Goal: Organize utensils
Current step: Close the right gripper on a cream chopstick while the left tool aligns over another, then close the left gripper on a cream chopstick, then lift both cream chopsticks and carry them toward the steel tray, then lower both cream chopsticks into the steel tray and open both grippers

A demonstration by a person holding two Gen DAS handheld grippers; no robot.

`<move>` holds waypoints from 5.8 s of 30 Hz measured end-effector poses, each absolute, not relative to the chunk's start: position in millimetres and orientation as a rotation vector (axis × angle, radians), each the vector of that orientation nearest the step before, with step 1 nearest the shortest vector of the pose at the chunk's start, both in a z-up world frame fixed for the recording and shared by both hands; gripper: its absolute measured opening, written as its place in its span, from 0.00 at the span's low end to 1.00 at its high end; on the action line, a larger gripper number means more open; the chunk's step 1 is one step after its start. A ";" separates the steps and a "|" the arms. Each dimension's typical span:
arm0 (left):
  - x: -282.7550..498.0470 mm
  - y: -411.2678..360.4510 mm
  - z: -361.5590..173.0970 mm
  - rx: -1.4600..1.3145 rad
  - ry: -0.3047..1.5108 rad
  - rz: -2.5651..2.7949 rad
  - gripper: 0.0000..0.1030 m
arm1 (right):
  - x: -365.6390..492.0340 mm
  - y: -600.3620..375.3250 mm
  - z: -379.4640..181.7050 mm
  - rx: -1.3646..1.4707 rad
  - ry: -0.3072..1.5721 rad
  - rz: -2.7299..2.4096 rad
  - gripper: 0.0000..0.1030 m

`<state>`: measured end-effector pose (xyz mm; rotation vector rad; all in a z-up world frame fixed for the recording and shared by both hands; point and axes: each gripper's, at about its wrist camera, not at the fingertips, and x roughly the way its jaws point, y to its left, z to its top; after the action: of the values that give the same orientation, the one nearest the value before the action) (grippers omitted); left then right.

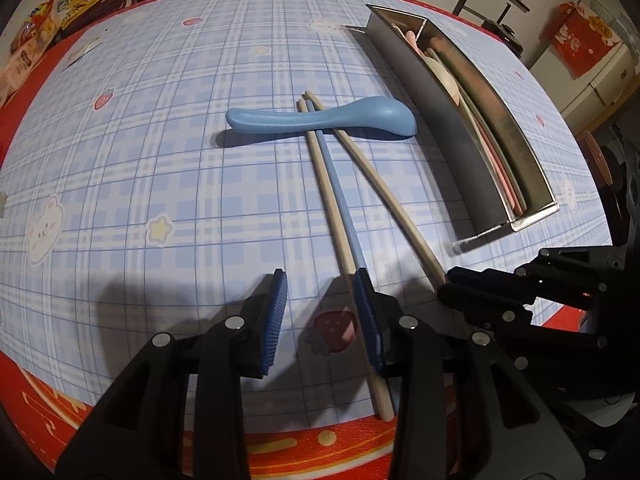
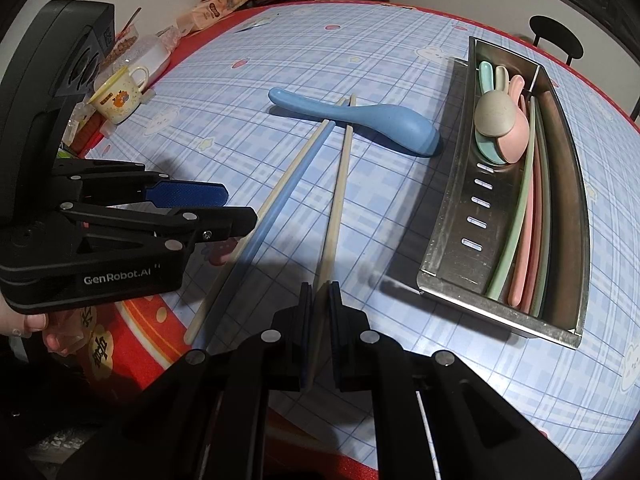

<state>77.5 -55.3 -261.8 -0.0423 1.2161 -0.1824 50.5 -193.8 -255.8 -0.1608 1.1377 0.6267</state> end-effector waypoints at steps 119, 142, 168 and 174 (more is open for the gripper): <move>46.3 45.4 -196.6 -0.241 1.113 -0.060 0.10 | 60.8 -245.2 -207.7 0.028 1.114 0.600 0.06; 180.6 -114.4 -195.3 -0.427 1.151 -0.404 0.10 | 146.3 -319.6 -210.2 0.424 1.082 0.269 0.06; 208.1 -150.5 -216.8 -0.448 1.180 -0.436 0.35 | 164.7 -310.0 -221.4 0.369 1.133 0.259 0.08; 204.4 -134.2 -188.3 -0.384 1.092 -0.408 0.72 | 154.2 -304.1 -201.3 0.301 1.072 0.258 0.55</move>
<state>204.4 -134.2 -188.3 -0.3843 1.0917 -0.4076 154.2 -304.1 -201.3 0.3006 1.0720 0.2582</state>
